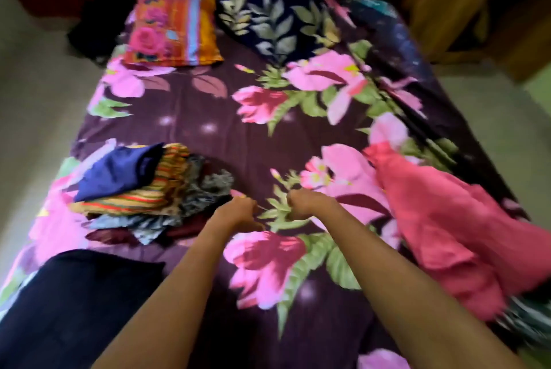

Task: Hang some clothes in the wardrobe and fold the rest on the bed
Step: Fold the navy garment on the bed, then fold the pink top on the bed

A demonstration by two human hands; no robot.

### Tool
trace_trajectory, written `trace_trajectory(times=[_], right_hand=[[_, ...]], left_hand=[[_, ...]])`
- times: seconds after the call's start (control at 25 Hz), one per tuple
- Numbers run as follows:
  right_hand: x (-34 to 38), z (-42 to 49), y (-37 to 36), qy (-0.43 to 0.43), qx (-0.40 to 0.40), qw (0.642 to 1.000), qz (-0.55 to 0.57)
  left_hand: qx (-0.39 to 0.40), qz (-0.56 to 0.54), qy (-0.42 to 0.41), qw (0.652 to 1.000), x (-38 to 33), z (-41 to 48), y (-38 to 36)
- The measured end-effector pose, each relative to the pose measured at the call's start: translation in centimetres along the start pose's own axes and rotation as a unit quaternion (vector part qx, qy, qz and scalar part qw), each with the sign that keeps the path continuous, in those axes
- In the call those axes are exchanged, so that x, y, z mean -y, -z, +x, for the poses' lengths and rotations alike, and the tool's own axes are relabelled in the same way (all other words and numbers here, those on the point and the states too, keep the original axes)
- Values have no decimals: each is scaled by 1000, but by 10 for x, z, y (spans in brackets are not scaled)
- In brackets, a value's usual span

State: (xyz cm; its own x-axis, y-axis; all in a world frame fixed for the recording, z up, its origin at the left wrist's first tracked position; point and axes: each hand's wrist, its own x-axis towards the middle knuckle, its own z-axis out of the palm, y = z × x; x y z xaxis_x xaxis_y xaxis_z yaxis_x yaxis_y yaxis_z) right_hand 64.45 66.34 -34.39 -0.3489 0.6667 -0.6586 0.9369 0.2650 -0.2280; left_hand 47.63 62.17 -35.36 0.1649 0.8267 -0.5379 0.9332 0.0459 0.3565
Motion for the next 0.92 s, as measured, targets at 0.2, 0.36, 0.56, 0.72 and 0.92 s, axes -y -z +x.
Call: trace_trajectory(times=[0.2, 0.36, 0.56, 0.72, 0.92], right_hand=[[-140, -105, -16, -78, 4, 996, 34], [-242, -171, -43, -127, -12, 988, 90], [-354, -238, -93, -196, -38, 967, 161], [-410, -260, -131, -229, -43, 948, 216], [-448, -255, -175, -287, -65, 907, 301]], left_hand=[[21, 27, -77, 996, -162, 3, -41], [78, 62, -115, 988, -269, 10, -92], [128, 115, -187, 967, -381, 17, -157], [145, 124, -187, 964, -422, 26, -197], [157, 141, -176, 961, -440, 49, -227]])
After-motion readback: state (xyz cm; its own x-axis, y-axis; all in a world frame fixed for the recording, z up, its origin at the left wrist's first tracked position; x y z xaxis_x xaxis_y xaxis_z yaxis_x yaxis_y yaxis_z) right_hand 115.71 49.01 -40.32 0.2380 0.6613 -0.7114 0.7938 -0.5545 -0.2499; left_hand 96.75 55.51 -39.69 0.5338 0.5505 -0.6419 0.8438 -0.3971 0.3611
